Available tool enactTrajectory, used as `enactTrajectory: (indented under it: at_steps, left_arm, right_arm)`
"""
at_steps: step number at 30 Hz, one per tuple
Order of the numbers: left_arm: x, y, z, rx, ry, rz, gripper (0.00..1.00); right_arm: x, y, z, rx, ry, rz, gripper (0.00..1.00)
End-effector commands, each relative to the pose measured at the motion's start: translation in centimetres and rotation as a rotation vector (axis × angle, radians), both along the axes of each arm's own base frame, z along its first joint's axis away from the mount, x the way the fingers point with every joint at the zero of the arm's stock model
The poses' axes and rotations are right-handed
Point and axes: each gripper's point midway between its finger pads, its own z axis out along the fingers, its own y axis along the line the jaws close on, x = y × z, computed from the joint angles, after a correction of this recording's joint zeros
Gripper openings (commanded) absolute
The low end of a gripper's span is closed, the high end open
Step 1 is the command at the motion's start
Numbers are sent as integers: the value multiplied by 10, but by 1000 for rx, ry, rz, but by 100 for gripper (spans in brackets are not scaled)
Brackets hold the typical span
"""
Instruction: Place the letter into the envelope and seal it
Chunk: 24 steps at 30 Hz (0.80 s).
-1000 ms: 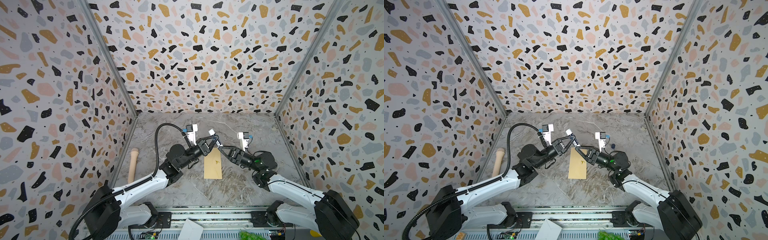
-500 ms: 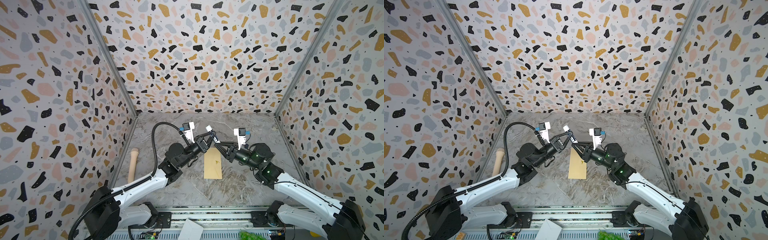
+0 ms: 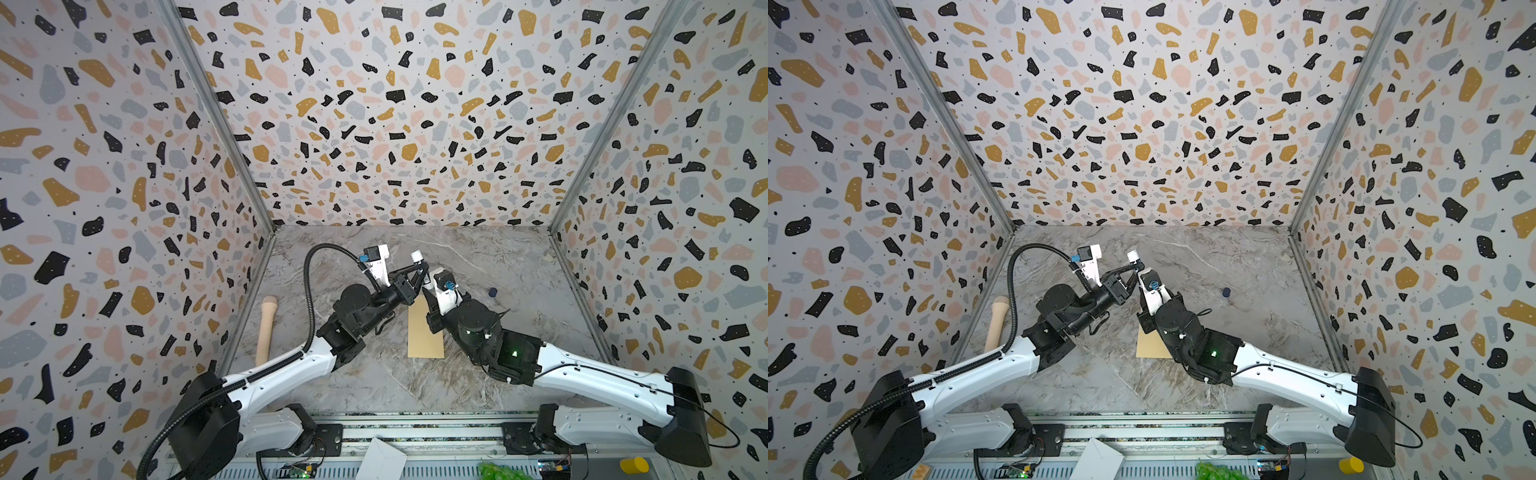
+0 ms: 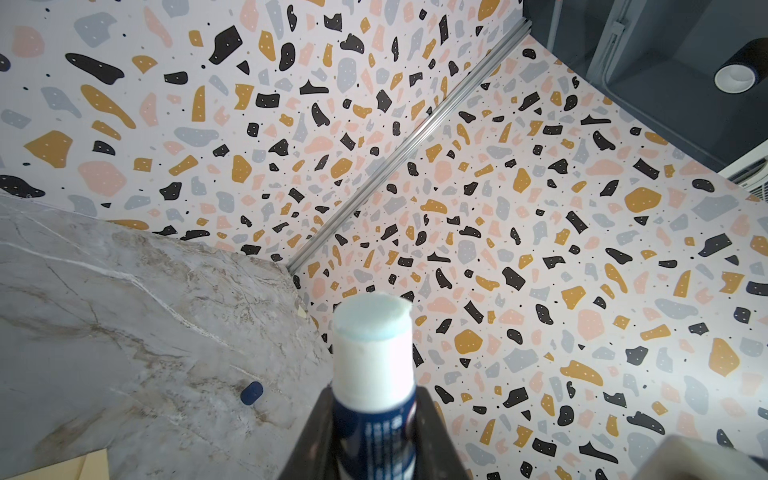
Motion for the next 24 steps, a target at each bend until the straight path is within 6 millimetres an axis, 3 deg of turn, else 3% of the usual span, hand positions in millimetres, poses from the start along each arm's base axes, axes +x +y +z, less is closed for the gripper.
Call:
enactTrajectory:
  at_steps: [1,4,7,13,24]
  left_arm:
    - [-9,-16,-8,44,0,-72,0]
    - [-10,-14,2,17,-19,-72,0]
    - [-12,-15,15,-21,-42,-98,0]
    - [-21,-15,33,-99,-71,-148,0]
    - [-33,-8,47,-161,-98,-179,0]
  right_arm:
    - [-9,-3,50,100,-103,31,25]
    - [-20,-11,49,198,-59,165,50]
    - [-30,-26,43,366,33,350,62]
    - [-40,-61,40,699,173,566,67]
    - [-52,-37,47,857,323,806,64]
